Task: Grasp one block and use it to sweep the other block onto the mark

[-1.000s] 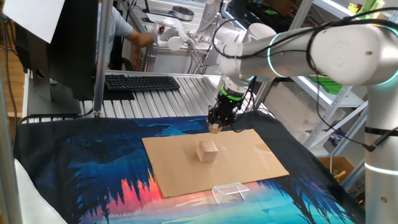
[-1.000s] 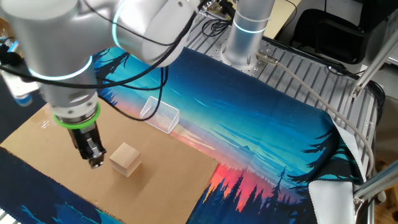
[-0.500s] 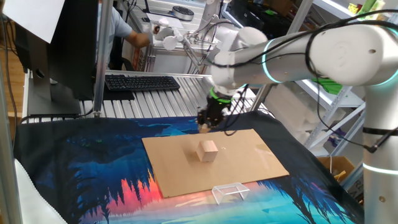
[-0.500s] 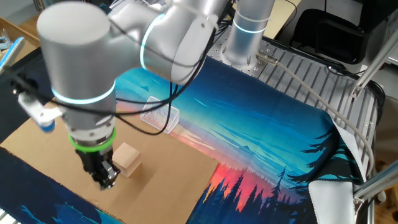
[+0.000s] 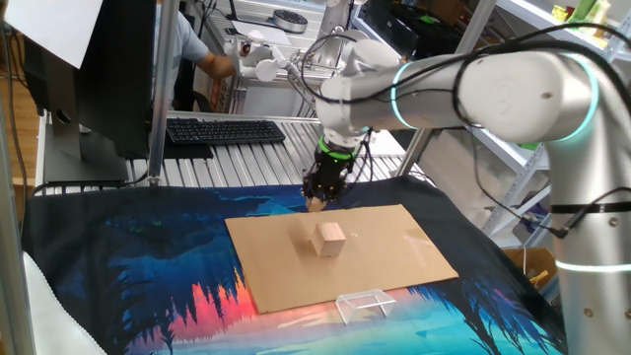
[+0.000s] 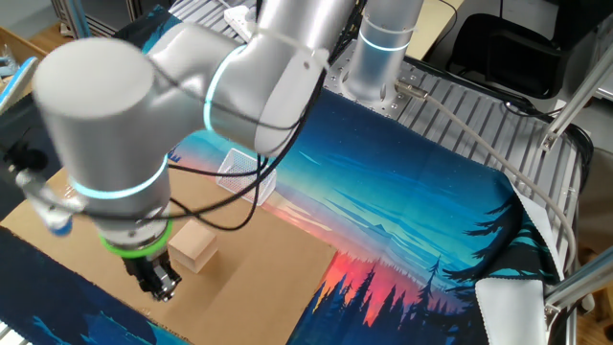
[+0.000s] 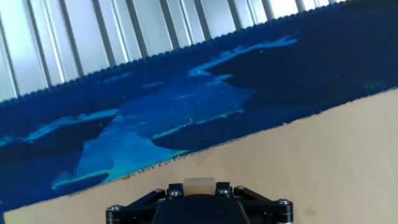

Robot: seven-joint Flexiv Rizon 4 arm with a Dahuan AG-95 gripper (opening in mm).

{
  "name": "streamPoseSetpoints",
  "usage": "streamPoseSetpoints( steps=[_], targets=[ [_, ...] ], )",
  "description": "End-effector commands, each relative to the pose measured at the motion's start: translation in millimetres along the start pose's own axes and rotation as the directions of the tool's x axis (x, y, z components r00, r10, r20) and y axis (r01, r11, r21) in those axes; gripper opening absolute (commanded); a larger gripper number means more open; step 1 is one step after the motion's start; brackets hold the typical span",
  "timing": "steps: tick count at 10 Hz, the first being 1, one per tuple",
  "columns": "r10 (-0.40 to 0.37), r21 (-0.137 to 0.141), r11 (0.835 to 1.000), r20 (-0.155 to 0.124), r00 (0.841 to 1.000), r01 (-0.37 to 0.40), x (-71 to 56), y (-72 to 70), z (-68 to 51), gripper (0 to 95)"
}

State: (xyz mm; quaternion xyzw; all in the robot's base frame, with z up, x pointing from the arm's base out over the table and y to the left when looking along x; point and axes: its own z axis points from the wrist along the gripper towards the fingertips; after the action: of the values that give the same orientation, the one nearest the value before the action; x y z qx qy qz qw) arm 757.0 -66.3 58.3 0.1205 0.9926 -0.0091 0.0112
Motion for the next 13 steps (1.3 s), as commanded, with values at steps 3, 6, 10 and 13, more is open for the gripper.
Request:
streamPoseSetpoints(
  steps=[3, 6, 10, 13],
  targets=[
    [-0.036, -0.006, 0.999, -0.015, 0.999, 0.036, 10.9, -1.7, 8.8, 0.0],
    [-0.03, -0.003, 1.0, -0.015, 0.999, 0.03, 22.9, -4.8, 12.7, 0.0],
    [-0.02, -0.003, 1.0, -0.02, 1.0, 0.02, 28.9, -6.5, 14.3, 0.0],
    [-0.014, 0.0, 1.0, -0.034, 0.999, 0.014, 30.1, -6.9, 15.4, 0.0]
  ],
)
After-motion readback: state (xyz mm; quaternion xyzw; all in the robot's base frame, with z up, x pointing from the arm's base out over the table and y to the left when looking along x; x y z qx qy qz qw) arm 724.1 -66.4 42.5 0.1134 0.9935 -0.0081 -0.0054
